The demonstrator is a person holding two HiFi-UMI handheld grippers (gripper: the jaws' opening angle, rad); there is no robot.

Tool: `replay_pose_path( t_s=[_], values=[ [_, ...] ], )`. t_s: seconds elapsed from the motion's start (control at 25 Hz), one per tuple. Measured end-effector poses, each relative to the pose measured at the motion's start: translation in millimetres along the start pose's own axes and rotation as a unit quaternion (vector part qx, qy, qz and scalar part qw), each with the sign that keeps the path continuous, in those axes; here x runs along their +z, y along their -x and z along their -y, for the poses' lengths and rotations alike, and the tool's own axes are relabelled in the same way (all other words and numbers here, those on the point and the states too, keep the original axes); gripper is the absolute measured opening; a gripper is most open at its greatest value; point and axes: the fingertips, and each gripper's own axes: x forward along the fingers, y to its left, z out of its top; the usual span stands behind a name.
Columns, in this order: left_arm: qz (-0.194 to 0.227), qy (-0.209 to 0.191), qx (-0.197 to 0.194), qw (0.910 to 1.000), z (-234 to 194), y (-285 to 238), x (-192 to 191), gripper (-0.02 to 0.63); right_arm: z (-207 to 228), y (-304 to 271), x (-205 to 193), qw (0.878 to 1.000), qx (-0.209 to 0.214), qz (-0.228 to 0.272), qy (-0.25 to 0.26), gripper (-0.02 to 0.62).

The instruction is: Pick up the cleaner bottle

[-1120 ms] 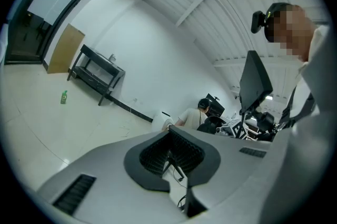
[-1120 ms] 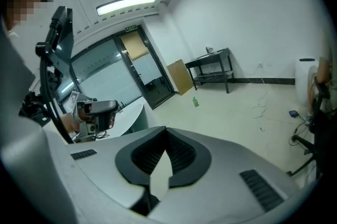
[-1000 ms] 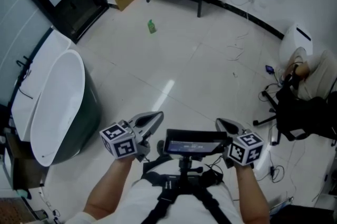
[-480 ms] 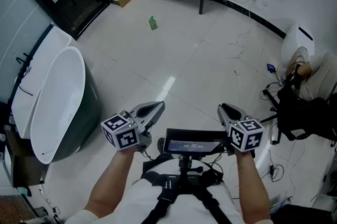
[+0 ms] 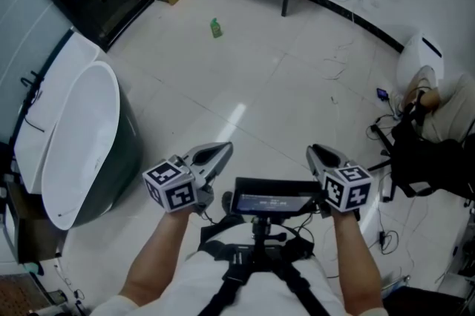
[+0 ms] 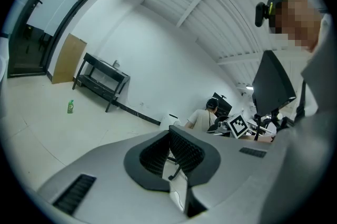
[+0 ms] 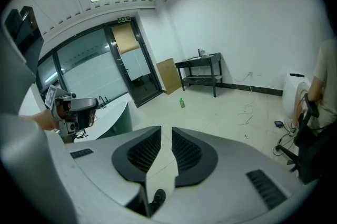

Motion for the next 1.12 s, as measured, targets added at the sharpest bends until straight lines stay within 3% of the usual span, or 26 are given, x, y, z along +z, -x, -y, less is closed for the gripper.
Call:
replay_pose_path(
  t_s=[1.12],
  values=[
    [-0.011,-0.004,-0.023,0.9997,-58.0,62.5,10.2,0.0,-56.9,-42.3,2.3,0.999,-0.051,-0.005,-0.007,0.061]
  ],
)
